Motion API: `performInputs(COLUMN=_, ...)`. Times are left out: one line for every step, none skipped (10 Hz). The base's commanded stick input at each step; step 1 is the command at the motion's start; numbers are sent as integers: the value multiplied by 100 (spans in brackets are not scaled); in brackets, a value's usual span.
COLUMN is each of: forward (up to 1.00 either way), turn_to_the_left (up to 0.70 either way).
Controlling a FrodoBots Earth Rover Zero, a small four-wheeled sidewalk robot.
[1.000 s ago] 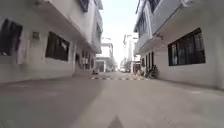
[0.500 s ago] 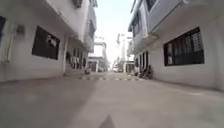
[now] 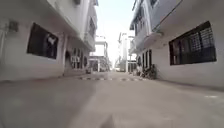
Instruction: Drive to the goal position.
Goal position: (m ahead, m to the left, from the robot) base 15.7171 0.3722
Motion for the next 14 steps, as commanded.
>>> performInputs(forward=85, turn_to_the_left=0)
performInputs(forward=85, turn_to_the_left=0)
performInputs(forward=85, turn_to_the_left=0)
performInputs(forward=85, turn_to_the_left=0)
performInputs(forward=85, turn_to_the_left=0)
performInputs(forward=85, turn_to_the_left=0)
performInputs(forward=85, turn_to_the_left=0)
performInputs(forward=85, turn_to_the_left=0)
performInputs(forward=85, turn_to_the_left=0)
performInputs(forward=85, turn_to_the_left=0)
performInputs(forward=85, turn_to_the_left=0)
performInputs(forward=85, turn_to_the_left=0)
performInputs(forward=85, turn_to_the_left=0)
performInputs(forward=85, turn_to_the_left=0)
